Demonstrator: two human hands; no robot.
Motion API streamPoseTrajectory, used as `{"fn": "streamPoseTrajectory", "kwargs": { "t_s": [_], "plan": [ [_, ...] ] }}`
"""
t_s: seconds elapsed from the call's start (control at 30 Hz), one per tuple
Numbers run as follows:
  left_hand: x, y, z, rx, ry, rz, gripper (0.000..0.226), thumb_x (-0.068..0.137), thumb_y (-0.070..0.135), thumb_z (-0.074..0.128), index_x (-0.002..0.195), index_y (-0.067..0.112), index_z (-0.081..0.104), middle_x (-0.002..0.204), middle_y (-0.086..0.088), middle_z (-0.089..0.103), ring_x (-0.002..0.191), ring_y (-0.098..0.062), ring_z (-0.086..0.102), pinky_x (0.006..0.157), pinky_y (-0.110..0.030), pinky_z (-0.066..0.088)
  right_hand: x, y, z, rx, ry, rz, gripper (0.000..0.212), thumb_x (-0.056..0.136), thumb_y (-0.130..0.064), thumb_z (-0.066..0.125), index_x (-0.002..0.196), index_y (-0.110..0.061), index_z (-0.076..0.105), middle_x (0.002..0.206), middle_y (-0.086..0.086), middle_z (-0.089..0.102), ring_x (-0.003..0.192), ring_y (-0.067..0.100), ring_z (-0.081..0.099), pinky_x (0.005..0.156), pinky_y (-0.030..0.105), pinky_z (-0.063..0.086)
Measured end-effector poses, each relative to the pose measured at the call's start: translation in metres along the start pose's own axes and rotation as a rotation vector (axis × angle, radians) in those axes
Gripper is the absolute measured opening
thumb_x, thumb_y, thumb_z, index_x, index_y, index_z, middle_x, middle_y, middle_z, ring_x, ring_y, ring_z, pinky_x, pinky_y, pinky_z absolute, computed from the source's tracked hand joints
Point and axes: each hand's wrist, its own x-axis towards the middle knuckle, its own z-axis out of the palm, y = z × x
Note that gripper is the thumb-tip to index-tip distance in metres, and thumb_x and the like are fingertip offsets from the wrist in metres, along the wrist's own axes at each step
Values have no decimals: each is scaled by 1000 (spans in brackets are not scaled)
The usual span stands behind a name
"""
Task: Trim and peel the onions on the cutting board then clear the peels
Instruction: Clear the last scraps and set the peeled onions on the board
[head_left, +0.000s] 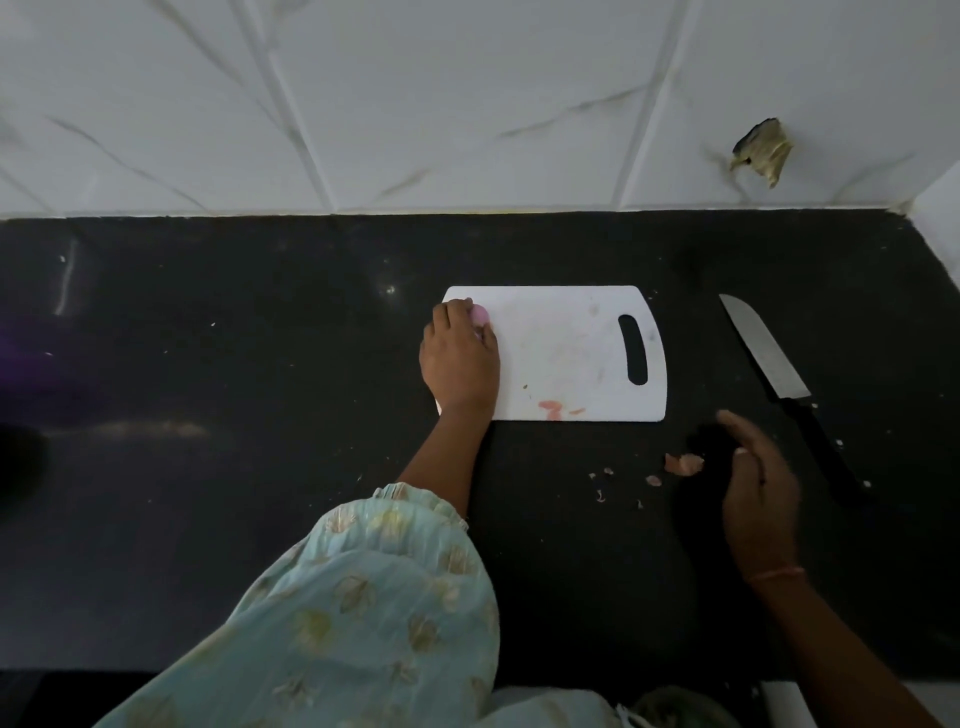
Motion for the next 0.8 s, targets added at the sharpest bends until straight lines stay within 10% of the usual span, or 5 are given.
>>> {"fn": "streamPoseTrajectory", "kwargs": {
  "t_s": [0.2,0.33,0.6,0.7,0.8],
  "plan": [
    [1,1,-3,-4,-26,-5,27,92,24,63,117,16,58,116,-3,61,98,-22,59,81,-37,50,-49,-6,45,-265,-349,-165,58,97,-46,26,146,-19,42,157,-3,31,148,18,22,119,37,21],
    [1,0,-4,10,-56,15,27,92,23,62,117,15,56,116,-4,59,97,-24,58,83,-40,52,-37,-43,76,-94,-423,-299,50,99,-30,32,148,-21,38,155,0,37,146,14,29,117,47,31],
    [2,2,-8,61,-118,16,31,91,19,59,121,14,52,121,-7,55,104,-28,57,83,-45,53,19,-58,115,-456,-747,-574,59,96,-29,30,153,-15,28,161,2,23,150,13,14,124,35,5],
    [4,3,-10,49,-137,1,33,91,18,58,124,13,52,123,-7,55,106,-28,57,83,-44,53,-5,-48,82,-244,-779,-516,49,95,-18,38,142,-14,51,148,1,49,140,10,39,120,34,25],
    [3,2,-13,40,-168,10,38,91,25,62,126,15,51,126,-6,54,109,-26,56,87,-42,52,-22,-39,40,-48,-463,-343,43,92,-16,39,128,-12,62,131,2,62,126,10,54,107,38,44]
  ]
}}
